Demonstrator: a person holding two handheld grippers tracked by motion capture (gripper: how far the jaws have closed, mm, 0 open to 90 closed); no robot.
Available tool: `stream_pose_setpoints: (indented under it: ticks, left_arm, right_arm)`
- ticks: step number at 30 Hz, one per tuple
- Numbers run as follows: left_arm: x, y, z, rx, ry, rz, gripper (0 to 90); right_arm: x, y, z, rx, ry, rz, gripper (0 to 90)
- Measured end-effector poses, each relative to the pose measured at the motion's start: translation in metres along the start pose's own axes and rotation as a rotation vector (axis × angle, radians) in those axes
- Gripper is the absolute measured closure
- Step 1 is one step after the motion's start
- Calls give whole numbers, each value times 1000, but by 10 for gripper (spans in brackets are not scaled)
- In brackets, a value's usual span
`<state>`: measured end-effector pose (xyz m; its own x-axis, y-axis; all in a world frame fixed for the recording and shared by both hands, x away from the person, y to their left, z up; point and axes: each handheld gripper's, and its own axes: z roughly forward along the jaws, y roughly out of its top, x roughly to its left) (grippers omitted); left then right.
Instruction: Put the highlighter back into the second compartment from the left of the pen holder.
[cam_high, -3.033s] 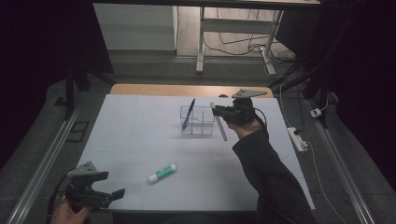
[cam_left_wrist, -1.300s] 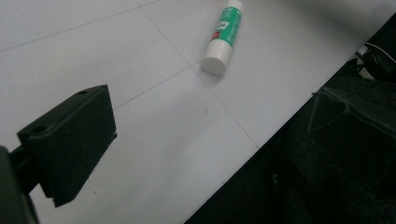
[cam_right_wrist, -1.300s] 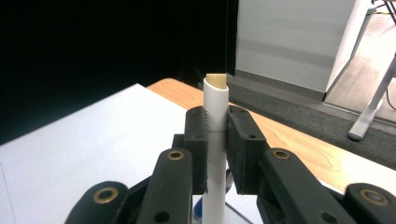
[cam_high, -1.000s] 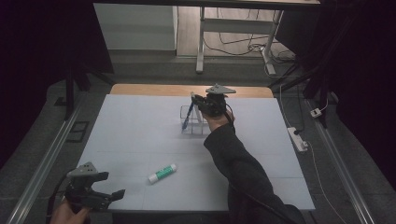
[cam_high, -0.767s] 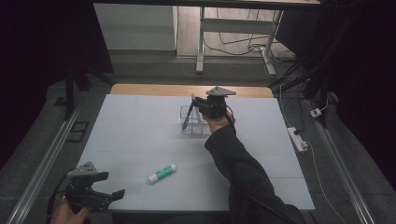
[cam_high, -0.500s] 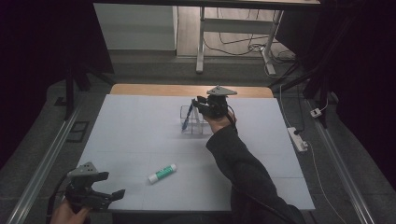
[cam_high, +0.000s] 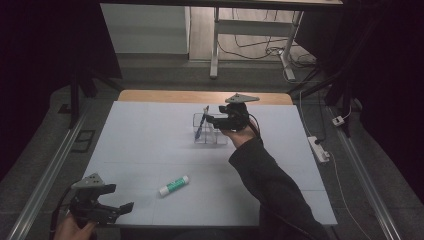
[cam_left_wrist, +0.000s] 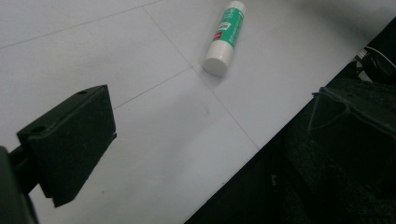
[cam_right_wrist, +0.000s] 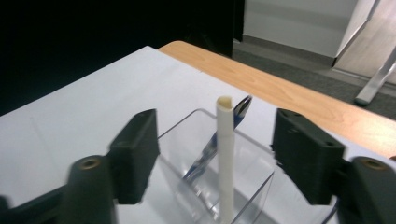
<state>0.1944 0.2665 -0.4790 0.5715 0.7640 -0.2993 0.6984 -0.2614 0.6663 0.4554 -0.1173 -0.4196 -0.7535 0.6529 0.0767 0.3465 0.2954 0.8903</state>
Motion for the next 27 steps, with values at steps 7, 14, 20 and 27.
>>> stream_pose_setpoints:
  ticks: [7, 14, 20, 27]
  left_arm:
    - [0, -1, -1, -4, 0, -2, 5]
    - [1, -1, -2, -13, -6, -7, 0]
    - [0, -1, -2, -14, -3, 1, 0]
    - [0, -1, -2, -18, -4, 0, 0]
  right_arm:
    - [6, -10, -17, 61, 32, -9, 133]
    - [13, -23, -39, 132, 55, -22, 30]
    - [17, -37, -57, 162, 72, -27, 0]
    - [23, -54, -79, 162, 79, -23, 0]
